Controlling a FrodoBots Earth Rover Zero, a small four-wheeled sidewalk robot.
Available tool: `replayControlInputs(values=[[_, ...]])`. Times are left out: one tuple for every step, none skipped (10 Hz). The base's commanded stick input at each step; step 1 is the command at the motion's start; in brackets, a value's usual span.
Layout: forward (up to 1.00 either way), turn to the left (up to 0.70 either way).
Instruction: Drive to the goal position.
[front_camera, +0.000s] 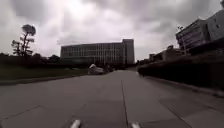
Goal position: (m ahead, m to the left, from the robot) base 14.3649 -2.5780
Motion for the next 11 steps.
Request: replayControlInputs(values=[[1.0,-0.02],[1.0,0.0],[1.0,-0.11],[1.0,-0.12],[1.0,-0.06],[1.0,-0.05],[1.0,-0.14],[1.0,-0.06],[1.0,0.0],[1.0,-0.11],[1.0,-0.05]])
